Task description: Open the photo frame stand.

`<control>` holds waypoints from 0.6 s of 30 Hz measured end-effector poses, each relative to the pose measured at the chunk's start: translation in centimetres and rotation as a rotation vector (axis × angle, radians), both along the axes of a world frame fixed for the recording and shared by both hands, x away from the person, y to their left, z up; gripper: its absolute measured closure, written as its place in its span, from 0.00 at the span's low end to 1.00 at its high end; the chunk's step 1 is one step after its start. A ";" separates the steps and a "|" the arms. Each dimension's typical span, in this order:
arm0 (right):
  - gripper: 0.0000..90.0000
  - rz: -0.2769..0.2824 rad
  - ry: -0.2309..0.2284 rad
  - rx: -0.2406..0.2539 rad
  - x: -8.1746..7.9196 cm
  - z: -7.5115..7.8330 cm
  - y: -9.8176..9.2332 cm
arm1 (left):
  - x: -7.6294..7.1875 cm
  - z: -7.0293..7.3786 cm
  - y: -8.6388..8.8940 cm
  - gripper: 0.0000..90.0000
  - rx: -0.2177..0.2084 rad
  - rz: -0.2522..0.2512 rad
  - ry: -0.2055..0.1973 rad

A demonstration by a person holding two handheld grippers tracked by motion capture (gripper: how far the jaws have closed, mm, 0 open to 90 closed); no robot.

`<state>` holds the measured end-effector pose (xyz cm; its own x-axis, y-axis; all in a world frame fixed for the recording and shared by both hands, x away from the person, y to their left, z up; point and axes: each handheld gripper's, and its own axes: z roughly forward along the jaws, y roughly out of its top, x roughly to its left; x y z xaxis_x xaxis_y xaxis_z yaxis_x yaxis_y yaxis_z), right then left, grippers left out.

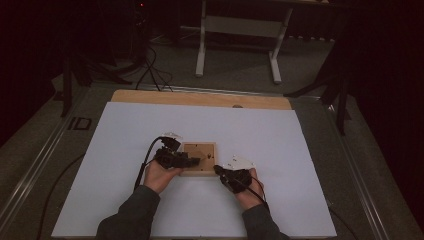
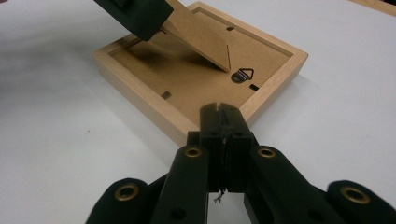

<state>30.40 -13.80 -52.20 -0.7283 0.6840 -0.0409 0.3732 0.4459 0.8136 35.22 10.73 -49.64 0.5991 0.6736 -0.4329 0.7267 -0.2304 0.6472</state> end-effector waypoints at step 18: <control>0.98 0.002 0.002 0.002 0.0 0.0 0.0 | 0.7 -0.2 0.1 0.51 -0.035 0.018 0.026</control>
<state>30.41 -13.80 -52.20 -0.7297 0.6828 -0.0376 0.3742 0.4448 0.8137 35.89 10.86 -49.82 0.5755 0.6681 -0.4716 0.7471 -0.1949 0.6355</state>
